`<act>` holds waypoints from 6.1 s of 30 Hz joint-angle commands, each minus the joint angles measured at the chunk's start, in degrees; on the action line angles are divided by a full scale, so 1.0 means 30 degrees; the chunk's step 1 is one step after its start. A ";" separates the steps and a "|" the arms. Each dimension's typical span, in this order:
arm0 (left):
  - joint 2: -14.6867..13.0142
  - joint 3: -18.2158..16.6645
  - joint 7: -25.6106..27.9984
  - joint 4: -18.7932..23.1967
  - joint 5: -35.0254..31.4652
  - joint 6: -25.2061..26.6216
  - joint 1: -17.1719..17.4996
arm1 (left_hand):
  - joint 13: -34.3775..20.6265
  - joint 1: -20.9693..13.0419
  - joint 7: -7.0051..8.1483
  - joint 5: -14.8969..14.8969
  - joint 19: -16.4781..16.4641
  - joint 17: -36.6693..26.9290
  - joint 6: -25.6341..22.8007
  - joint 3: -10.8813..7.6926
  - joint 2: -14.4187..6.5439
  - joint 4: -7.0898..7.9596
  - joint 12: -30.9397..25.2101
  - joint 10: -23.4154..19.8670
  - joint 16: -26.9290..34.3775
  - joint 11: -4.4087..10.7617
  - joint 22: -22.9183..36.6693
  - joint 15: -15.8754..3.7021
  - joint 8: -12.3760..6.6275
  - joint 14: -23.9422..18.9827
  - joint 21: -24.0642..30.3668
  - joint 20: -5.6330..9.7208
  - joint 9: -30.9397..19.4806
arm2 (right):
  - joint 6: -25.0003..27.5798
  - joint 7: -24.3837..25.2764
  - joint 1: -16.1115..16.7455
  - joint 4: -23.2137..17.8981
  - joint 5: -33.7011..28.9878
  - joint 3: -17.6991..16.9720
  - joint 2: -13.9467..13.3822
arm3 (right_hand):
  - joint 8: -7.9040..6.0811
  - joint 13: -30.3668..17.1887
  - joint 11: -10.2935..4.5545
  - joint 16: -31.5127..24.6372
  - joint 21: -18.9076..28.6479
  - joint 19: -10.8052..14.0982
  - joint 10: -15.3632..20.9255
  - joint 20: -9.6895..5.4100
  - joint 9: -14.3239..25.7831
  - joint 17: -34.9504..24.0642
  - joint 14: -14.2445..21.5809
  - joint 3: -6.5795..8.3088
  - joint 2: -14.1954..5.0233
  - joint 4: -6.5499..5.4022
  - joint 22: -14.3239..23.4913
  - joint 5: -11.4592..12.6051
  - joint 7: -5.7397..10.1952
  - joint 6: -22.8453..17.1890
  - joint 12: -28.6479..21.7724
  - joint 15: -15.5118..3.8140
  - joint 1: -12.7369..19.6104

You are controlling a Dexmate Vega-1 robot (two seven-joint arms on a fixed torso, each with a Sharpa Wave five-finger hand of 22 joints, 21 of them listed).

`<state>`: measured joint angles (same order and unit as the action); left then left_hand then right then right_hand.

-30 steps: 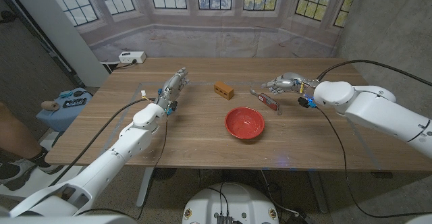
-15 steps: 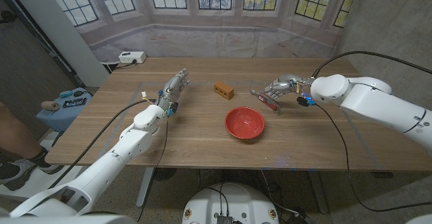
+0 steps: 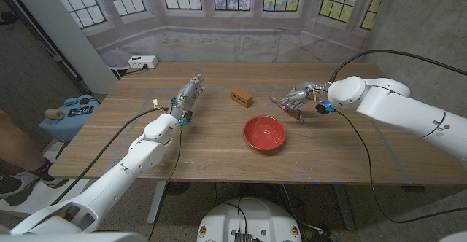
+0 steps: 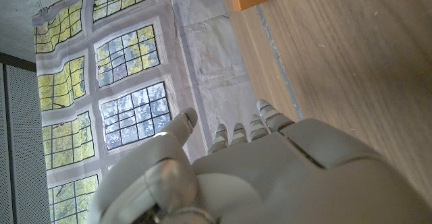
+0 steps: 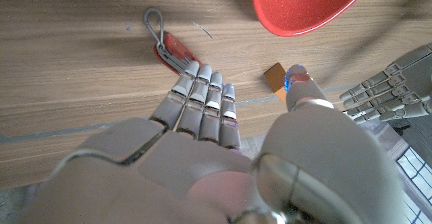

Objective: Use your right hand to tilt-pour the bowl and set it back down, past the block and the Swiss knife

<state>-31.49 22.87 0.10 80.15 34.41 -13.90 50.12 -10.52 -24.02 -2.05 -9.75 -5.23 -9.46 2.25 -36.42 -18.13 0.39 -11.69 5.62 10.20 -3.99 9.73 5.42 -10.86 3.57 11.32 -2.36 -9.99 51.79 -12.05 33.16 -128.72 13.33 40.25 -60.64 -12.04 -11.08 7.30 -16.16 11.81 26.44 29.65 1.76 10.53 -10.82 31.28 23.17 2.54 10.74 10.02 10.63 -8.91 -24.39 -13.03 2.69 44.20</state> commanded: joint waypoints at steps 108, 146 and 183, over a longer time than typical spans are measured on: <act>0.0207 -0.0015 0.0312 0.0393 0.0273 -0.0169 0.0854 | -0.0104 0.2591 -0.0017 -0.0107 -0.0671 -0.0055 -0.0947 -0.0066 0.2964 -0.0545 -0.0152 -0.0645 0.0047 -0.0096 0.0080 0.0062 -0.0030 -0.0700 0.0081 -0.0045 -0.0078 | 0.4314 -0.0834 -0.5251 0.2122 -0.8016 1.0409 0.4531 | -0.0886 -0.2540 -0.3135 -0.2853 0.1011 0.3033 0.6150 -0.1068 0.0351 -0.1930 0.4911 -0.0251 0.0098 -0.0319 0.0224 0.0551 0.2023 -0.6029 -0.3779 -0.3823 0.5428; 0.0637 0.0196 -0.0083 -0.0611 0.0392 -0.0028 0.0063 | -0.0111 0.2424 0.0014 -0.0124 -0.0922 -0.0064 -0.1389 -0.0064 0.2899 -0.0800 -0.0281 -0.1203 0.0085 -0.0156 0.0083 0.0074 -0.0066 -0.1083 0.0101 -0.0138 -0.0100 | 0.3210 0.1022 -0.2977 0.3163 -0.9073 0.8559 0.5225 | -0.2321 -0.5715 -0.5255 -0.5222 0.2418 0.5826 1.0613 -0.3151 0.0897 -0.4824 0.9928 -0.0572 -0.0322 -0.0298 0.0443 0.0390 0.4215 -1.2098 -0.8342 -0.5479 0.9019; 0.0531 0.0170 -0.0585 -0.0780 0.0724 0.0069 0.0108 | -0.0125 0.2485 0.0044 -0.0131 -0.1122 -0.0092 -0.1850 -0.0111 0.2933 -0.0816 -0.0417 -0.1890 0.0117 -0.0073 0.0086 0.0089 -0.0095 -0.1522 0.0100 -0.0237 -0.0114 | 0.2745 0.2618 -0.0834 0.1342 -0.8498 0.6170 0.4727 | -0.2578 -0.5685 -0.5400 -0.4753 0.2861 0.5847 1.1131 -0.3602 0.0835 -0.5440 1.0918 -0.0828 -0.0375 -0.0598 0.0540 0.0505 0.4525 -1.3167 -0.8377 -0.5467 0.8975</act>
<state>-29.59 23.51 -1.25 77.70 36.31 -13.62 50.10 -10.81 -24.25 -1.74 -9.75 -8.20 -9.46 -2.77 -36.59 -17.90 -1.98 -12.74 0.19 10.20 -4.09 9.73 5.43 -10.86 -0.52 11.32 -3.07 -9.98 60.23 -6.01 28.80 -122.67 -12.49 60.50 -46.03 -19.46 -28.04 -8.04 -30.76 19.88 43.87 61.49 -4.62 12.93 -26.87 63.33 20.60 1.72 9.31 11.34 11.66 4.71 -63.47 -37.90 -11.60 70.66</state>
